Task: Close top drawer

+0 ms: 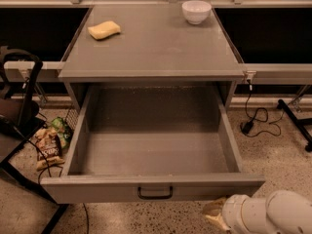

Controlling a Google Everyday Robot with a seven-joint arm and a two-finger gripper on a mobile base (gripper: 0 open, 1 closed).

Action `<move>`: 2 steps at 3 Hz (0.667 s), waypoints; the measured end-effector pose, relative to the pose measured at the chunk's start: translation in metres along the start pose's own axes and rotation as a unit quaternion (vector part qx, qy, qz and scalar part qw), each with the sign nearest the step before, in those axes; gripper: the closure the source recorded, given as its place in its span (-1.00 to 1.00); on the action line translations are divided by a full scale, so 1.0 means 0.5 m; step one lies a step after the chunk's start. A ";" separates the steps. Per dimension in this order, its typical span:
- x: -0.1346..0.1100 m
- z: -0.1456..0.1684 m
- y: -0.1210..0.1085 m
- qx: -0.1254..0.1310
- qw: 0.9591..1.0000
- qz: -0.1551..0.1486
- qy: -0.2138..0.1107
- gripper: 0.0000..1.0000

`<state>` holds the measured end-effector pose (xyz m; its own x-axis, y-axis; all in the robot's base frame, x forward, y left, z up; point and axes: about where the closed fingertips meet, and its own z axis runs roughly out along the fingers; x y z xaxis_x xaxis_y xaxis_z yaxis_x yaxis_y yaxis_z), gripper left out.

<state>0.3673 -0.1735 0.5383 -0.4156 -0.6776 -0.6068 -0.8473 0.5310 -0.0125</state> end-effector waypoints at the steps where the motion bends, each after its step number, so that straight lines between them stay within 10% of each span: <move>1: -0.031 0.017 -0.022 -0.001 1.000 -0.026 -0.006 1.00; 2: -0.076 0.049 -0.060 -0.011 0.997 -0.072 -0.015 1.00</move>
Offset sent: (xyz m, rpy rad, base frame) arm 0.1485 0.0584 0.0302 -0.0268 -0.2159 0.2986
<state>0.4164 -0.1512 0.5422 -0.2791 -0.7309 -0.6228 -0.9051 0.4170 -0.0837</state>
